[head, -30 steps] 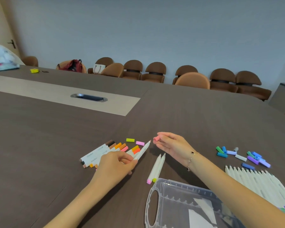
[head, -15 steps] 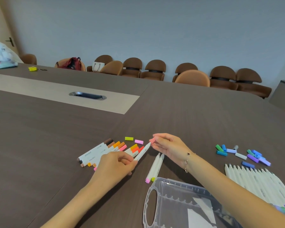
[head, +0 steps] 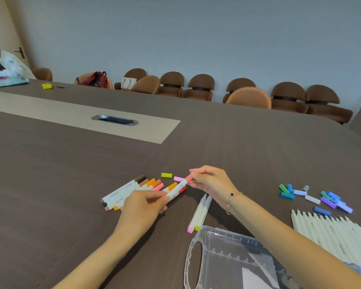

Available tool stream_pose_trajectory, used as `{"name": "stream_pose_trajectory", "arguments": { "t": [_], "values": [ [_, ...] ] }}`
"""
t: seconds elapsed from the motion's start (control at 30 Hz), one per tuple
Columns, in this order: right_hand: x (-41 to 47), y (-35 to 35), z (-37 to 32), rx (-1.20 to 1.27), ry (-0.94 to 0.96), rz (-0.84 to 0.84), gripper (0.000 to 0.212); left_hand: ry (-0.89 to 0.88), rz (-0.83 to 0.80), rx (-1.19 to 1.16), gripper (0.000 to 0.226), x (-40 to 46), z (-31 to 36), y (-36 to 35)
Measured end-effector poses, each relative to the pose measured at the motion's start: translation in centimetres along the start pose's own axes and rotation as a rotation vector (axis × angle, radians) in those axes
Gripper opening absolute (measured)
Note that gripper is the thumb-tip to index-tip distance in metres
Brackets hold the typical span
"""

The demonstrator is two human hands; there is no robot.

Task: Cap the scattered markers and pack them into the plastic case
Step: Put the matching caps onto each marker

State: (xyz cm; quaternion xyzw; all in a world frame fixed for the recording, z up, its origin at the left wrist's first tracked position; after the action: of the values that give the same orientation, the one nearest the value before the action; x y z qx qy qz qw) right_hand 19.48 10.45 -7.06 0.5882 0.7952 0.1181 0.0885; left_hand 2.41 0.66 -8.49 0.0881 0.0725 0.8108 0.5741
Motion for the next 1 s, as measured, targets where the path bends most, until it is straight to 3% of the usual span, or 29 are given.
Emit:
{"name": "stream_pose_trajectory", "arguments": {
  "t": [0.37, 0.57, 0.67, 0.77, 0.83, 0.9, 1.0],
  "values": [
    [-0.7, 1.5, 0.5, 0.012, -0.004, -0.003, 0.011, -0.056, -0.035, 0.101, 0.018, -1.0, 0.8, -1.7],
    [1.2, 2.7, 1.5, -0.467, 0.049, 0.097, 0.026, -0.211, 0.016, 0.429, 0.02, -0.4, 0.7, -2.7],
    [1.6, 4.4, 2.2, -0.513, 0.049, 0.179, 0.022, -0.234, 0.038, 0.601, 0.023, -0.3, 0.1, -2.6],
    [1.6, 5.8, 2.1, -0.546, 0.052, 0.155, 0.019, -0.317, 0.075, 0.683, 0.03, 0.1, 0.2, -2.5],
    [1.8, 6.3, 1.7, -0.59, 0.059, 0.14, 0.02, -0.324, -0.006, 0.587, 0.026, -0.1, 0.8, -3.3],
    [2.3, 6.7, 1.3, -0.633, 0.076, 0.136, 0.021, -0.215, -0.125, 0.493, 0.024, -0.4, 1.3, -4.6],
    [3.1, 6.6, 0.5, -0.694, 0.1, 0.096, 0.022, -0.132, -0.227, 0.505, 0.018, -0.4, 1.6, -6.0]
  ]
}}
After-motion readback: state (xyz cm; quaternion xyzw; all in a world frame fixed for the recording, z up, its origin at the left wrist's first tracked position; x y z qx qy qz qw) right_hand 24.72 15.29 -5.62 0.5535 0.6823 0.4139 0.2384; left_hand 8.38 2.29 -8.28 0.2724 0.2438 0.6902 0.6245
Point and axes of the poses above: each hand's wrist, its own x-axis towards the middle knuckle, its own y-axis out of the back of the hand, z = x × y, the point moved 1 cm from there along x, towards the middle knuckle, and after that the axes turned 15 degrees about -x, right-handed, at the moved point
